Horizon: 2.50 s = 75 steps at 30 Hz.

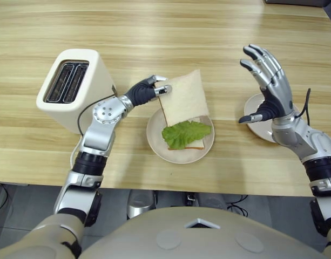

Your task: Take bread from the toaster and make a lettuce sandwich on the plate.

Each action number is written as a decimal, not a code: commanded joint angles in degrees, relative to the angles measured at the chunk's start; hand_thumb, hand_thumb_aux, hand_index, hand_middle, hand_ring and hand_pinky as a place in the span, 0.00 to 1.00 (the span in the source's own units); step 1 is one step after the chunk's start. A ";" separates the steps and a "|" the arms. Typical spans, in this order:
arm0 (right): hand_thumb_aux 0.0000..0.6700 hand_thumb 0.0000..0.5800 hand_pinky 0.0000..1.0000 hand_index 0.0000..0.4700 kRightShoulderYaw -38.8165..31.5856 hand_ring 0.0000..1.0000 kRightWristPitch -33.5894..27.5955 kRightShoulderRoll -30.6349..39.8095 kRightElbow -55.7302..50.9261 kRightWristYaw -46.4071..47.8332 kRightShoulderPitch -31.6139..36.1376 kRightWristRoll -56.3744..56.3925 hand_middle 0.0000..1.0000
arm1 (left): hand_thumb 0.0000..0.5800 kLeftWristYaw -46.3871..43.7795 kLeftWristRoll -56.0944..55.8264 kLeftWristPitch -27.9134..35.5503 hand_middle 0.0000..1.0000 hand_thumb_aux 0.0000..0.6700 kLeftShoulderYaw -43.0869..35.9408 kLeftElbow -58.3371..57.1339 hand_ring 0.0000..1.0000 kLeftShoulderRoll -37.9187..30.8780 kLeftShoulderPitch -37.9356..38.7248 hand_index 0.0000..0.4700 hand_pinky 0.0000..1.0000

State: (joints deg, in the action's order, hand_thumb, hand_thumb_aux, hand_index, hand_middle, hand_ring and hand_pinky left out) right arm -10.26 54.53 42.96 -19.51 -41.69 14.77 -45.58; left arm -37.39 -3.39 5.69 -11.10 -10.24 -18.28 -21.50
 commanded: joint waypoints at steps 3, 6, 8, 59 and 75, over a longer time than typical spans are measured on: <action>0.00 0.00 0.00 0.00 -1.36 0.00 0.11 -0.91 0.20 3.30 -0.68 -3.32 0.00 | 1.00 -5.92 -1.32 1.22 1.00 1.00 -1.58 -8.27 1.00 1.41 -2.64 0.98 1.00; 0.00 0.00 0.00 0.00 -1.47 0.00 -0.39 -1.38 -0.06 3.60 -0.67 -4.74 0.00 | 1.00 -8.67 -2.59 2.14 1.00 1.00 -1.32 -10.03 1.00 2.10 -3.35 0.98 1.00; 0.00 0.00 0.00 0.00 -1.52 0.00 -0.50 -1.62 -0.11 3.71 -0.82 -5.30 0.00 | 1.00 -10.23 -2.59 1.96 1.00 1.00 -1.40 -11.58 1.00 1.60 -4.02 0.98 1.00; 0.00 0.00 0.00 0.00 -20.80 0.00 -9.60 -6.12 -5.74 39.39 1.47 -8.21 0.00 | 0.87 -4.48 13.75 -12.72 1.00 0.64 -7.60 -29.20 1.00 3.62 -8.09 0.62 1.00; 0.00 0.00 0.00 0.00 -21.23 0.00 -10.99 -4.90 -4.58 42.06 0.09 -7.32 0.00 | 0.00 37.72 45.73 -10.43 0.00 0.00 -10.24 -19.01 0.00 -6.79 -18.12 0.00 0.00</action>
State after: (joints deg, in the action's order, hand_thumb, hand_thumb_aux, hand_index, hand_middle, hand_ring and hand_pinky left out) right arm -29.17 44.04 37.27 -21.85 -2.21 16.34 -51.19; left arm -9.87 30.35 -9.06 -18.25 -32.50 -22.18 -38.76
